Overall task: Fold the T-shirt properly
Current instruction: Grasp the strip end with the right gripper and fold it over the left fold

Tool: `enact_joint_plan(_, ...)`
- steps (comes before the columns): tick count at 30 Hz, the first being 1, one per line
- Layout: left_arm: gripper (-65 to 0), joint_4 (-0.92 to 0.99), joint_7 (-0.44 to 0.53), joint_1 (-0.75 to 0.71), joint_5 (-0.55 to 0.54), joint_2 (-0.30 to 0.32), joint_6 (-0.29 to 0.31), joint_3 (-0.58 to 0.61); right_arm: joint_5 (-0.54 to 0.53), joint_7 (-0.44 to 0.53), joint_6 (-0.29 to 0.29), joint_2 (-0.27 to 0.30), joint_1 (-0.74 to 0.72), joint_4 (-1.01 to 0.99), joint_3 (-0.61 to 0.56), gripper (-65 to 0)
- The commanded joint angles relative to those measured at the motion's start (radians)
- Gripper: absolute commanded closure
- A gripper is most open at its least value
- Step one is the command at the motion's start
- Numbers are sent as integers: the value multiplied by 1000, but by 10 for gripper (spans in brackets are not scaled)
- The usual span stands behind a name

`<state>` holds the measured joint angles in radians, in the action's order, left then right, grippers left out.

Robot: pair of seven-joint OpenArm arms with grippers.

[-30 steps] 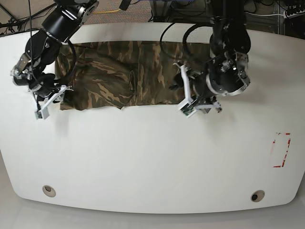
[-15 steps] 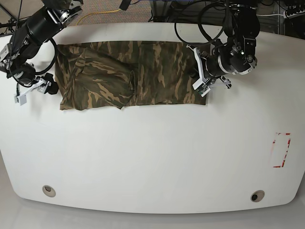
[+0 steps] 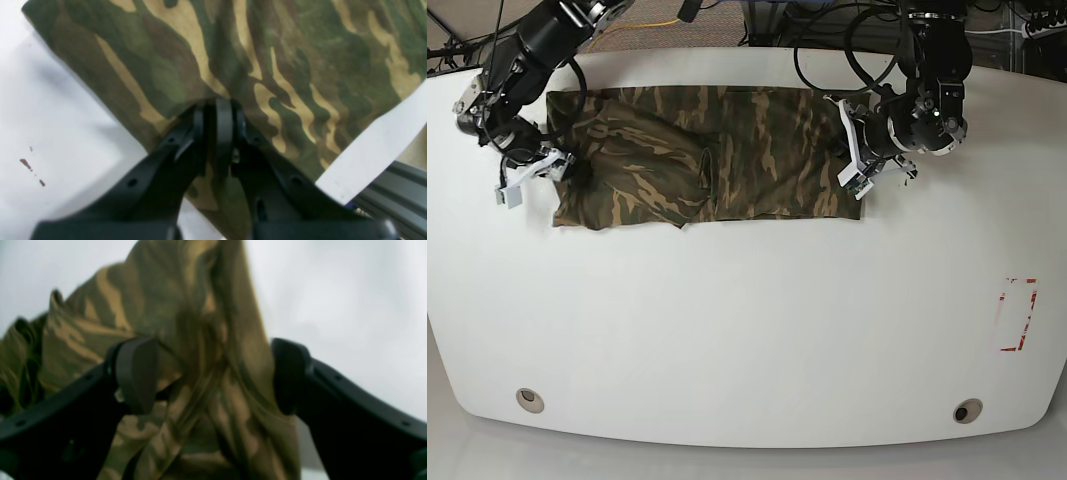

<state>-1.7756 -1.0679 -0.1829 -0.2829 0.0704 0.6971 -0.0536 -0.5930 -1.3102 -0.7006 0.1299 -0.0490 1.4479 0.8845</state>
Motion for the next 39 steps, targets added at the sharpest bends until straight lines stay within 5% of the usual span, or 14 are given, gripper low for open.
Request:
enact_joint_plan(1,-24,-13,12,9,-3,2,1,-2,14,-33,2,-42,4,80,-44,-495)
enact_joint_plan(7,-24,-13,12,9,-3,-2,1,-2,18,-36,2,-97,34,155,-60,-471)
enact_joint_plan(10,-24,-11,12,10,-2,-2,1,-2,20,-36,2,-100,34,152,-60,-293)
enact_joint_plan(12,-24,3,12,10,-2,-2,1,1,20,-36,2,-97,30,155,-60,-94)
enact_joint_plan(14,-24,9,12,13,-2,-4,1,2,18,-36,2,-95,30,167,-61,0)
enact_joint_plan(22,-24,98,12,32,-2,-27,1,1,14,-86,2,-71,50,386,-57,0)
enact_joint_plan(26,-24,109,12,59,-2,-36,-47,5,2,-86,2,-92,54,491,-63,0)
enact_joint_plan(33,-24,170,13,75,-2,-91,-93,1,-316,-86,2,-125,85,508,-149,0)
enact_joint_plan(39,-24,211,59,92,14,-120,-126,4,-462,-86,2,-250,99,509,-259,0)
